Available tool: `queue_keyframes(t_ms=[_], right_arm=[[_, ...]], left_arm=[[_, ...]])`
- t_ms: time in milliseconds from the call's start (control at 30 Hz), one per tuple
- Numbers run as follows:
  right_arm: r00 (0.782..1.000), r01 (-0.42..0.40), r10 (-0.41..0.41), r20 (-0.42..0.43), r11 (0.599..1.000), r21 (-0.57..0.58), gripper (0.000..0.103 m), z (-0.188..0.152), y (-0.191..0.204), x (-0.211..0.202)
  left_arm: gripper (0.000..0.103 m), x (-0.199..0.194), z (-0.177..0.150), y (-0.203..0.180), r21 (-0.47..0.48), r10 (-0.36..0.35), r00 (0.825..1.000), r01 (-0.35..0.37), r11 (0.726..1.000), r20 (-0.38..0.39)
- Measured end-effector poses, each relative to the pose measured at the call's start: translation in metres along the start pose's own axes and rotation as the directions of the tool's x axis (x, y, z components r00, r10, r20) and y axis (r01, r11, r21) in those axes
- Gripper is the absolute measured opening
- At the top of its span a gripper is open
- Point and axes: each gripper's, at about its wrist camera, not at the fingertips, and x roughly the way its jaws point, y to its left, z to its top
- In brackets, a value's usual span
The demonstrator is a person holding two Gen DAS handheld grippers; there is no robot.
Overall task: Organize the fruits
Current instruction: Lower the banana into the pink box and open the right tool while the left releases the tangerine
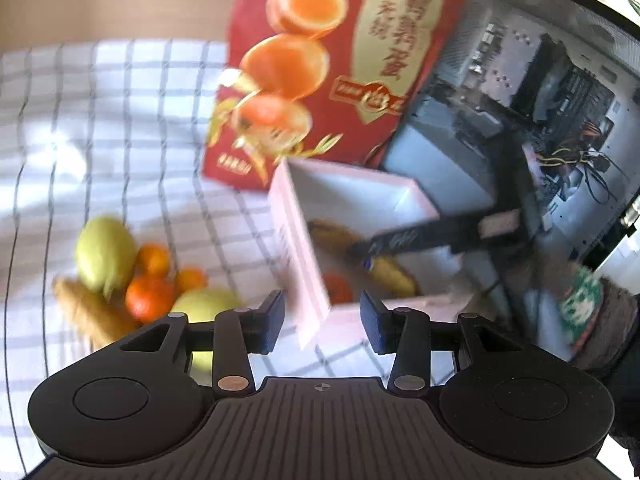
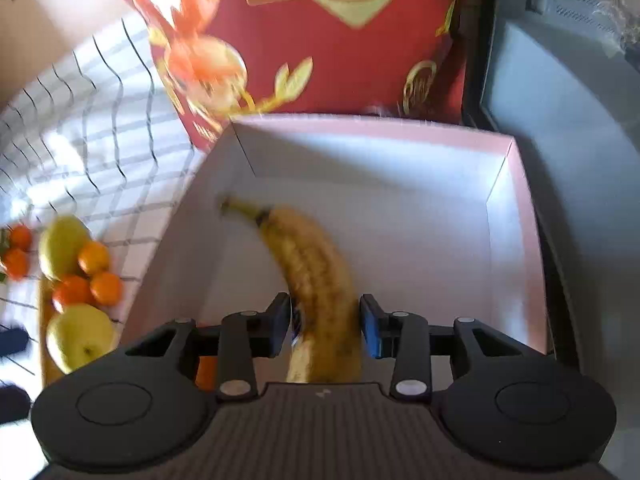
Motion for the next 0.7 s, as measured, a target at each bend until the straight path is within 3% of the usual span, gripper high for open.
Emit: queue_keyframes(t_ms=[133, 467, 567, 633, 700], right_arm=[[0.999, -0.042, 0.042, 0.013, 0.999, 0.021, 0.043, -0.001, -0.006, -0.014], [0.999, 0.035, -0.034, -0.024, 0.999, 0.029, 0.038, -0.011, -0.008, -0.007], [0.999, 0.045, -0.047, -0.025, 0.996, -0.074, 0.038, -0.011, 0.0, -0.005], [0.995, 0.06, -0.074, -0.071, 0.981, -0.182, 0.042, -0.011, 0.008, 0.005], [0.992, 0.074, -0.094, -0.089, 0.975, -0.21, 0.042, -0.012, 0.008, 0.011]], left_arm=[[0.046, -0.007, -0.024, 0.013, -0.056, 0.009, 1.0, -0.01, 0.998, -0.019], [0.046, -0.026, -0.061, 0.027, -0.153, 0.025, 0.999, -0.029, 0.988, -0.028], [0.046, -0.034, -0.065, 0.027, -0.152, 0.03, 0.999, -0.034, 0.988, -0.024], [0.046, -0.039, -0.067, 0.028, -0.158, 0.037, 0.999, -0.04, 0.987, -0.02], [0.046, -0.044, -0.069, 0.031, -0.17, 0.049, 0.999, -0.051, 0.984, -0.015]])
